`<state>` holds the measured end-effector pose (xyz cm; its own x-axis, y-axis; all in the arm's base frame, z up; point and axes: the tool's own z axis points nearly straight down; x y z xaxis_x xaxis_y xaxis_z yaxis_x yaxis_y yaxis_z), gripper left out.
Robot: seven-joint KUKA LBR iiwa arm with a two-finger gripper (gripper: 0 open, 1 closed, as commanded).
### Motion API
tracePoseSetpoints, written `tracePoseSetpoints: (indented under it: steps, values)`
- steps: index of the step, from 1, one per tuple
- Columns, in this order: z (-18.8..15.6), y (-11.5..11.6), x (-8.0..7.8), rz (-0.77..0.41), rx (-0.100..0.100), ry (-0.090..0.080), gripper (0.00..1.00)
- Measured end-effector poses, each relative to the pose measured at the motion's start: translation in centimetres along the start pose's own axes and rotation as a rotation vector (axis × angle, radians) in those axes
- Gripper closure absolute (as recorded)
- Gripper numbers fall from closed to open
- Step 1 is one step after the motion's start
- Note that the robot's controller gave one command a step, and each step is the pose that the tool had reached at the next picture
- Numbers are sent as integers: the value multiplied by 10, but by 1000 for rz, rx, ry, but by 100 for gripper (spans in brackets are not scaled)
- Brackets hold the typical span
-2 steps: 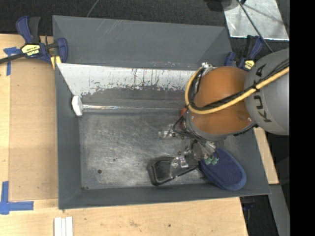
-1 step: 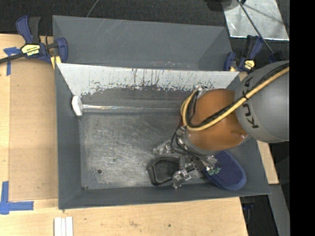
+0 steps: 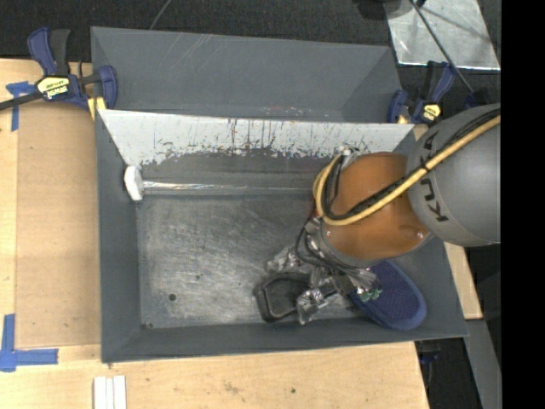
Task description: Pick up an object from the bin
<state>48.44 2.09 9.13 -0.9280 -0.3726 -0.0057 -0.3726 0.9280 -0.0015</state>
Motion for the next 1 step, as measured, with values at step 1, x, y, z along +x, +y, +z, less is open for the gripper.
tracePoseSetpoints:
  steps: [1]
  values:
    - [-176,-38,-12,10,2,1,100]
